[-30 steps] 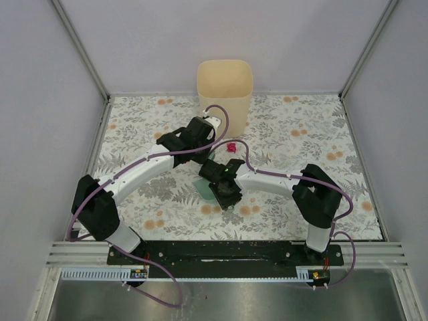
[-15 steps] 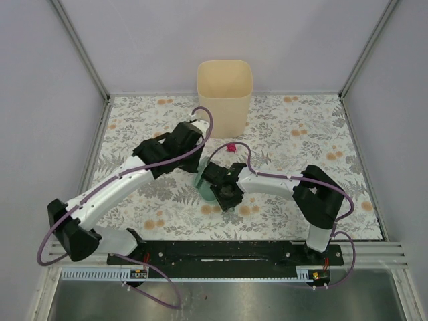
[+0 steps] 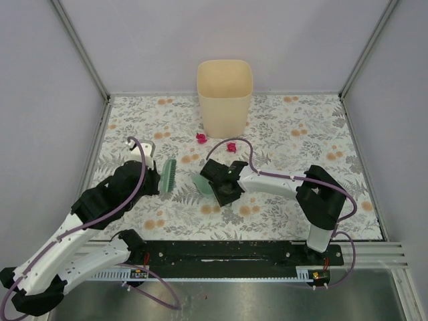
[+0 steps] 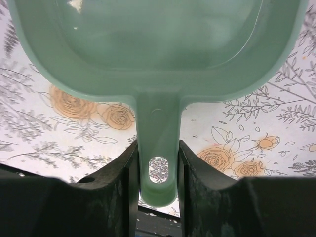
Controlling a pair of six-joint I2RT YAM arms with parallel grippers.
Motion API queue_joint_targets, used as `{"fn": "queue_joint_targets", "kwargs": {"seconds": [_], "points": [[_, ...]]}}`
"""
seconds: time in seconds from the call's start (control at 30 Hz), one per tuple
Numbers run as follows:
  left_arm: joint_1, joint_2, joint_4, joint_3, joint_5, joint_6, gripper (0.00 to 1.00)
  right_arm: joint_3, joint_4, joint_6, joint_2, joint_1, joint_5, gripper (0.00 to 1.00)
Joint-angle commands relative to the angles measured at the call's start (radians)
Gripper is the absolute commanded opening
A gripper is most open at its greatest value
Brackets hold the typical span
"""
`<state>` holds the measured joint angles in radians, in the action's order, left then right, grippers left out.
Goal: Sweep away the paper scraps from the table
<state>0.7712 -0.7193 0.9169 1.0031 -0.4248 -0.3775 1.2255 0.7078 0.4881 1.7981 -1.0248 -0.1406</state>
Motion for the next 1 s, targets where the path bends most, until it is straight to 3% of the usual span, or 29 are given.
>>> {"fn": "queue_joint_targets", "kwargs": {"seconds": [0.0,0.47,0.97], "points": [[-0.003,0.084,-0.079,-0.084,-0.084,-0.055,0.00,0.113,0.015,0.024,-0.091,0.005,-0.066,0.00],[-0.003,0.239,-0.043,-0.129,-0.107,-0.135,0.00,0.546,0.096,-0.065,0.003,0.008,-0.139,0.00],[-0.003,0.236,-0.052,-0.136,-0.083,-0.130,0.00,1.233,0.350,-0.083,0.299,0.091,0.088,0.00]]}}
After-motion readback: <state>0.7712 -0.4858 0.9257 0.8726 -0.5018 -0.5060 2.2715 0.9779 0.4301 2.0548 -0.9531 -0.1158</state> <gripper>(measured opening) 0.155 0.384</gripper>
